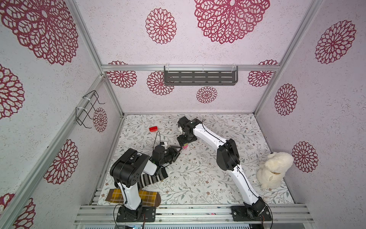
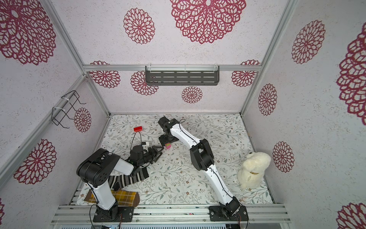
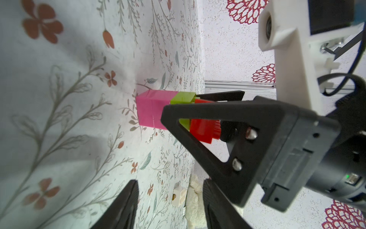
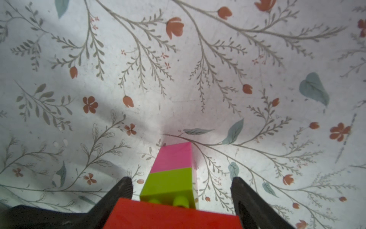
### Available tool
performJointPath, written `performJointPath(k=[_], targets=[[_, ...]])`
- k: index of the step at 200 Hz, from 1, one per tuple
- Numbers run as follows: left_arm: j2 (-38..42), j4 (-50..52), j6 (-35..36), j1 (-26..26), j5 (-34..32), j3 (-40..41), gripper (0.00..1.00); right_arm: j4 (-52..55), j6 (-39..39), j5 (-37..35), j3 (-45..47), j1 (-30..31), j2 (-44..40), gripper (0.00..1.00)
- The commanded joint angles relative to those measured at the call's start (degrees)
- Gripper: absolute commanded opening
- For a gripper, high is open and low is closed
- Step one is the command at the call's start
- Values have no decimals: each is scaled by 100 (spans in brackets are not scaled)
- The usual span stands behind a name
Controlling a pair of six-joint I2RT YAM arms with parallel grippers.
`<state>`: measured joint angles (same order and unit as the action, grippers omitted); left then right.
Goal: Assemble an ice cream with lego
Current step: Assemble the lego brick with the lego brick.
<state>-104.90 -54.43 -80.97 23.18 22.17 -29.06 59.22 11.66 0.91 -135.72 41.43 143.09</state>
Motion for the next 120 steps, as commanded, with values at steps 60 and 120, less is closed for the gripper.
performJointPath(k=[60,120], targets=[[322,526,380,-56,-29,-291,57,-323,91,615,7,25,-332,94],[684,1210,745,-46,-80,-411,59,-697,137,586,27,-117,-560,99]])
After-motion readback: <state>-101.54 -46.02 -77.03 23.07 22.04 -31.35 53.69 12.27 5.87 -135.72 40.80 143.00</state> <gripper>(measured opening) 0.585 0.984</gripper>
